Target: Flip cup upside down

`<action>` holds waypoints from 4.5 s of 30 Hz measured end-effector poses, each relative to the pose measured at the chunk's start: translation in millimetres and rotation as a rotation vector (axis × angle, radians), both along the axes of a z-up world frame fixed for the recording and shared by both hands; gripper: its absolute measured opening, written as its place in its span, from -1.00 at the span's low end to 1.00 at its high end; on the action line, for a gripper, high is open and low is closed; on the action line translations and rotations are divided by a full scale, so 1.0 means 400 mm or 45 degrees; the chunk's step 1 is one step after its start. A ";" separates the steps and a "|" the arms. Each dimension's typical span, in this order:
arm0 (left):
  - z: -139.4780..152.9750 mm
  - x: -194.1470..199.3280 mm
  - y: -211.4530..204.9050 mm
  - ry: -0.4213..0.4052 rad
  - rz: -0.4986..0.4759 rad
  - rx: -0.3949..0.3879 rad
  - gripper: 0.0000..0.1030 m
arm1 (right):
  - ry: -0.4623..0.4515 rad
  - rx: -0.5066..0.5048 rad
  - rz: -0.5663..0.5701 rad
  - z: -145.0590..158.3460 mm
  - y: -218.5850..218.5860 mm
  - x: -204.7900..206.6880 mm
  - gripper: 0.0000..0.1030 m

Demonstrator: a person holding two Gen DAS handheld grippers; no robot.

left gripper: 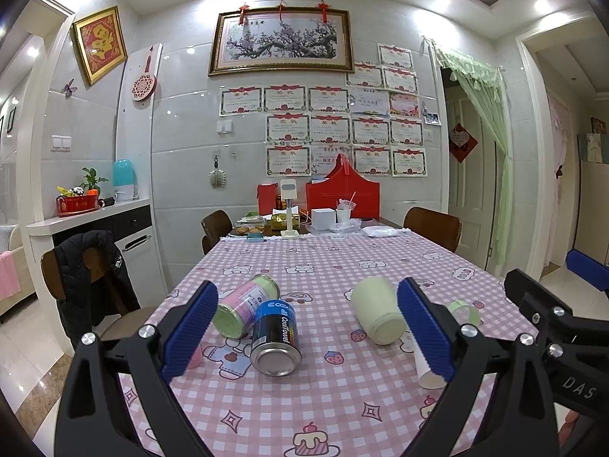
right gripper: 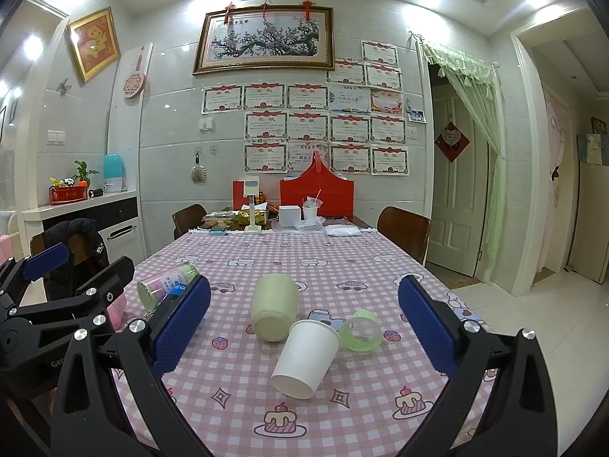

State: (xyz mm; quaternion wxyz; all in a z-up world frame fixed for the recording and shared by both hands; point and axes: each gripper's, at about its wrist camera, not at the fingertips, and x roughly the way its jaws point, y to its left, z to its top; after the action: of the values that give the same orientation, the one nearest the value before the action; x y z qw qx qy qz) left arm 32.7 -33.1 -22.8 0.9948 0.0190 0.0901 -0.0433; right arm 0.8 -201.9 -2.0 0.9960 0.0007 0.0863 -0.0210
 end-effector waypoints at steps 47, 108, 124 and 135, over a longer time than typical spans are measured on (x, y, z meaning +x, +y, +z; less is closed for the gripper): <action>-0.014 0.029 0.018 0.090 0.027 0.024 0.82 | 0.054 0.004 0.032 -0.047 0.017 0.051 0.85; -0.258 0.248 0.047 0.655 -0.087 0.062 0.26 | 0.484 0.064 0.276 -0.167 0.109 0.306 0.85; -0.228 0.201 0.122 0.628 -0.135 -0.147 0.39 | 0.540 0.113 0.317 -0.139 0.135 0.284 0.85; -0.180 0.213 0.264 0.567 0.024 -0.215 0.39 | 0.735 0.299 0.489 -0.154 0.194 0.359 0.85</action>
State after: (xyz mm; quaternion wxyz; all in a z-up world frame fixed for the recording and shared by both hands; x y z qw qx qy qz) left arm 118.0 72.4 -94.7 0.9488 -0.0752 0.3036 -0.0447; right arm 144.2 -124.1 -63.6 0.9095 0.0930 0.3642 0.1772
